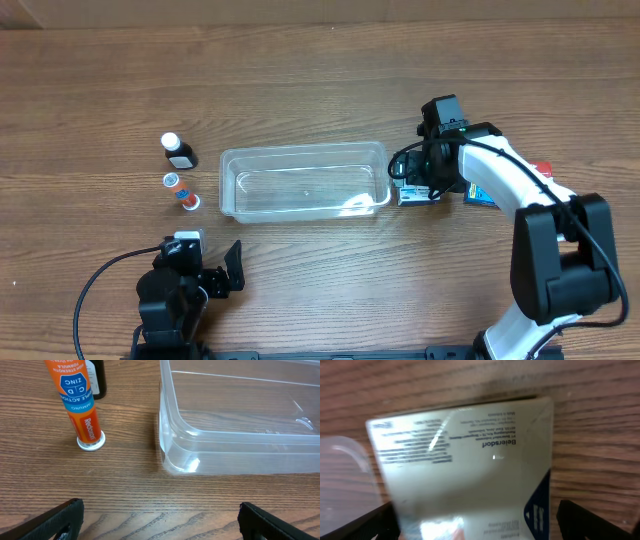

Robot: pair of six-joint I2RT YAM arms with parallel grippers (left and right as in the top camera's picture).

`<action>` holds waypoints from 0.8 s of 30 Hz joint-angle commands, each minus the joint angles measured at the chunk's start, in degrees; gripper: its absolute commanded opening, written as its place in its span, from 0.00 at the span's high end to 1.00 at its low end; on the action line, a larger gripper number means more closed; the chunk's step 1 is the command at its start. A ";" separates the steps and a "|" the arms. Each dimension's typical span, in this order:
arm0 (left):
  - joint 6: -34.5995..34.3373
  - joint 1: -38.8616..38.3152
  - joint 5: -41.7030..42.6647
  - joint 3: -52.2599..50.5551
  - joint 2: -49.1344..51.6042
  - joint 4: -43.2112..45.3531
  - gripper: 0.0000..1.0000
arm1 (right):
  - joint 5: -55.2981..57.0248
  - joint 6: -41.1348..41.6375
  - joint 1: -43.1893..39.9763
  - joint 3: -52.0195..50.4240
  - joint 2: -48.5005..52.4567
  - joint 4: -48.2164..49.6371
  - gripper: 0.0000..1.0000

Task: Pack container
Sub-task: 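Carry the white box left and lower it into the container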

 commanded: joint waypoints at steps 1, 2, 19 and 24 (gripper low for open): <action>1.07 -0.37 -0.20 -0.13 -0.48 0.20 0.00 | 0.13 1.36 -0.44 0.09 0.66 0.24 0.12; 1.07 -0.37 -0.20 -0.13 -0.48 0.20 0.00 | 0.13 1.62 -0.74 0.09 0.66 0.15 0.13; 1.07 -0.37 -0.20 -0.13 -0.48 0.20 0.00 | 5.11 15.52 22.45 20.72 -12.31 -20.81 0.26; 1.07 -0.37 -0.20 -0.13 -0.48 0.20 0.00 | 7.08 18.93 23.89 17.20 -5.18 -16.68 0.25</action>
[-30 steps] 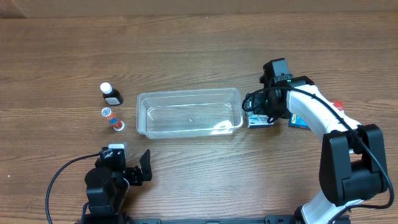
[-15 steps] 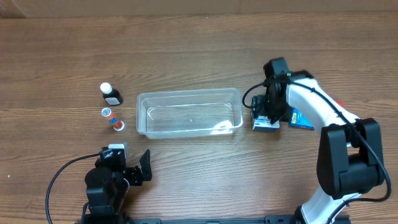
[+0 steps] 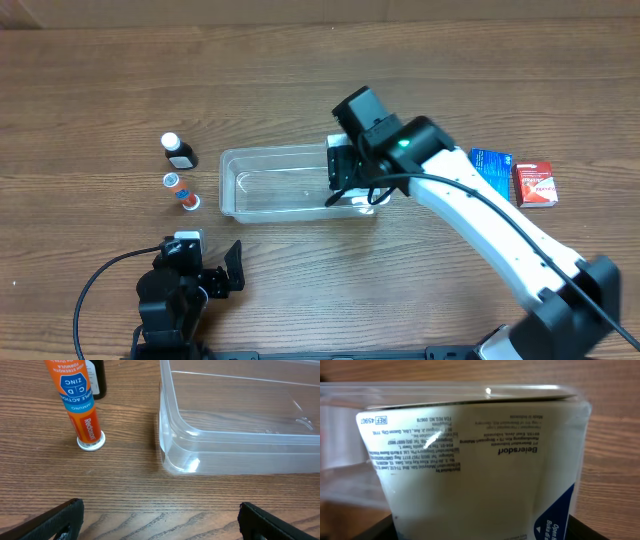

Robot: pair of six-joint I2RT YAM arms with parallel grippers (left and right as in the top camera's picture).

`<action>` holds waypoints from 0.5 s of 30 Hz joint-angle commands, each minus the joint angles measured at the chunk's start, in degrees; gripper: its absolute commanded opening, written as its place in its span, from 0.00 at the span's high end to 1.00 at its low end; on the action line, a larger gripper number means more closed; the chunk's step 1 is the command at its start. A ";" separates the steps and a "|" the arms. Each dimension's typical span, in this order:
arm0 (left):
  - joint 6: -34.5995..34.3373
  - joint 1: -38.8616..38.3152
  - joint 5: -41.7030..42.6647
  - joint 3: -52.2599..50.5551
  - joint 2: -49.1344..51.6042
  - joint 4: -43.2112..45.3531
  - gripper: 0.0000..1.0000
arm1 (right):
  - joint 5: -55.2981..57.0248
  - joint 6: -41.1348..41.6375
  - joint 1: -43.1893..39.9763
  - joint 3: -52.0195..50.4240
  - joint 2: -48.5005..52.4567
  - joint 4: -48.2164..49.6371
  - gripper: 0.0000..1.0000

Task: Pack container
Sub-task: 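Carry the white box left and lower it into the container, then move the right gripper back to the blue box and grasp it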

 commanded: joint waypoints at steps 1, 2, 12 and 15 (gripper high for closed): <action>1.07 -0.37 -0.20 -0.13 -0.48 0.17 0.00 | 3.17 2.60 -0.52 -1.18 5.44 1.22 0.25; 1.07 -0.37 -0.20 -0.13 -0.48 0.17 0.00 | 4.81 2.95 -0.70 -1.18 6.62 1.27 0.25; 1.07 -0.37 -0.20 -0.13 -0.48 0.17 0.00 | 6.21 1.44 -1.33 -0.81 8.37 2.43 0.09; 1.07 -0.37 -0.20 -0.13 -0.48 0.17 0.00 | 6.29 -0.31 -1.33 2.36 7.37 1.62 0.09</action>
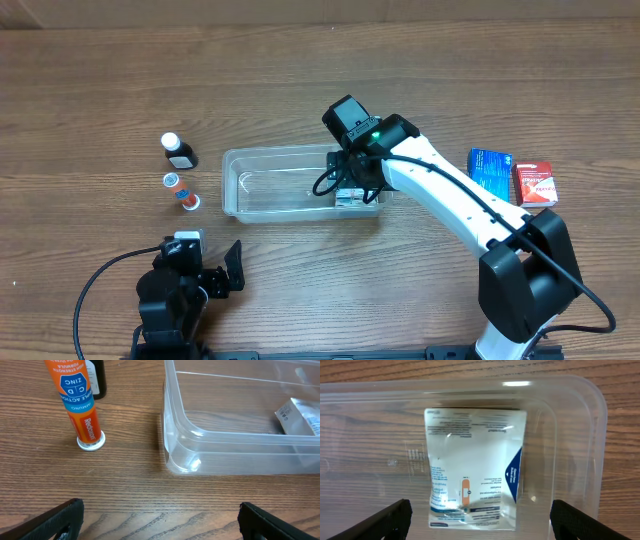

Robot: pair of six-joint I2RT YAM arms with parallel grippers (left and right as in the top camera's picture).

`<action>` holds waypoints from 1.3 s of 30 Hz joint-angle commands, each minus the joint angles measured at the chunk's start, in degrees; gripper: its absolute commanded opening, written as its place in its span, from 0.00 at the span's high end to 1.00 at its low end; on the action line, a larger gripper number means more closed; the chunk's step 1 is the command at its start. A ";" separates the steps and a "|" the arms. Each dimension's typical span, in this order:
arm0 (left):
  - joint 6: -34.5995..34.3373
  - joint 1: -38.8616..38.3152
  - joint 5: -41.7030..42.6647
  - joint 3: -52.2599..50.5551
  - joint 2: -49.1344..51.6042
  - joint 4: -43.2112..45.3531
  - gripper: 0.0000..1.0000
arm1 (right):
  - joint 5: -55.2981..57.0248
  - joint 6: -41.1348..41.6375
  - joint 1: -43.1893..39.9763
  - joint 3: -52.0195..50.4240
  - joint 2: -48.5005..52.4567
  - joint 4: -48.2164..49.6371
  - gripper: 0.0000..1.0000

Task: Pack container
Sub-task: 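Move the right gripper back to the blue box and grasp it, then place the blue box into the container beside the white box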

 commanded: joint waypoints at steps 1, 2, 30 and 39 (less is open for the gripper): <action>1.05 -0.37 -0.20 -0.13 -0.48 0.20 0.00 | 1.29 -3.04 -0.28 5.66 -2.84 -1.49 0.09; 1.05 -0.37 -0.20 -0.13 -0.48 0.20 0.00 | 1.62 -3.34 -0.46 7.23 -3.72 -2.67 0.09; 1.05 -0.37 -0.20 -0.13 -0.48 0.20 0.00 | 0.57 -19.47 -42.05 4.50 9.73 -9.20 0.00; 1.05 -0.37 -0.20 -0.13 -0.48 0.20 0.00 | -5.14 -20.72 -42.45 4.26 13.62 -6.29 0.00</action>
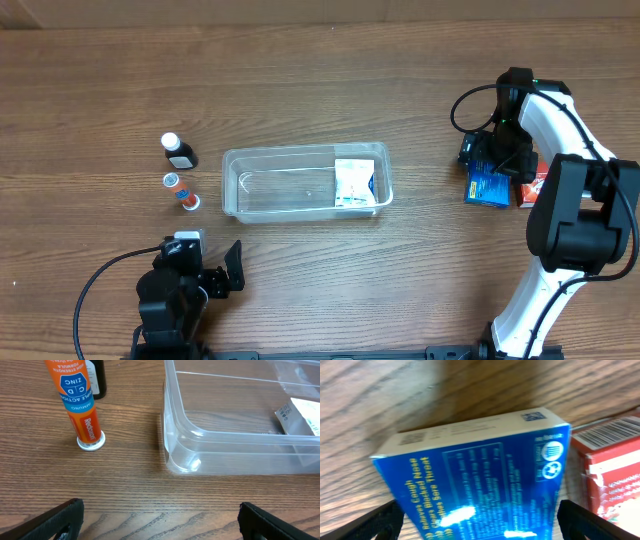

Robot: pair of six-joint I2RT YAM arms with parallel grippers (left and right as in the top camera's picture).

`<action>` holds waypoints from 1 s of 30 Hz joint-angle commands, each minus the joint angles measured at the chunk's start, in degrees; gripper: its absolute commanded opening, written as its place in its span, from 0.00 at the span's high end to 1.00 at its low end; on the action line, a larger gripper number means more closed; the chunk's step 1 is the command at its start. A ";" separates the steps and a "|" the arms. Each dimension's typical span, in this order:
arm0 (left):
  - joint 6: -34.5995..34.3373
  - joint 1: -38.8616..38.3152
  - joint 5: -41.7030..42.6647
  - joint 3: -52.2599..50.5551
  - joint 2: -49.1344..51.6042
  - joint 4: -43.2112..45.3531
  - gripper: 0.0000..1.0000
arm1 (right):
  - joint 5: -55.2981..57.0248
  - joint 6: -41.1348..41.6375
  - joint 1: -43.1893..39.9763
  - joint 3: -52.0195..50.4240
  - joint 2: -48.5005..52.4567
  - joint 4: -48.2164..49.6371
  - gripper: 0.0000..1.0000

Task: Pack container
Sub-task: 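Place the blue box into the container beside the white box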

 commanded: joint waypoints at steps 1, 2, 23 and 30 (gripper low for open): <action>1.07 -0.37 -0.20 -0.13 -0.48 0.20 0.00 | -2.97 -0.79 -0.61 -0.59 -0.15 0.72 0.00; 1.07 -0.37 -0.22 -0.13 -0.48 0.20 0.00 | -3.02 -0.79 -0.81 -0.92 -0.15 0.94 0.00; 1.07 -0.37 -0.20 -0.13 -0.48 0.20 0.00 | -5.81 17.53 36.79 -3.56 -35.91 0.33 0.24; 1.07 -0.37 -0.20 -0.13 -0.44 0.20 0.00 | -3.37 21.84 46.34 -3.54 -24.24 14.97 0.25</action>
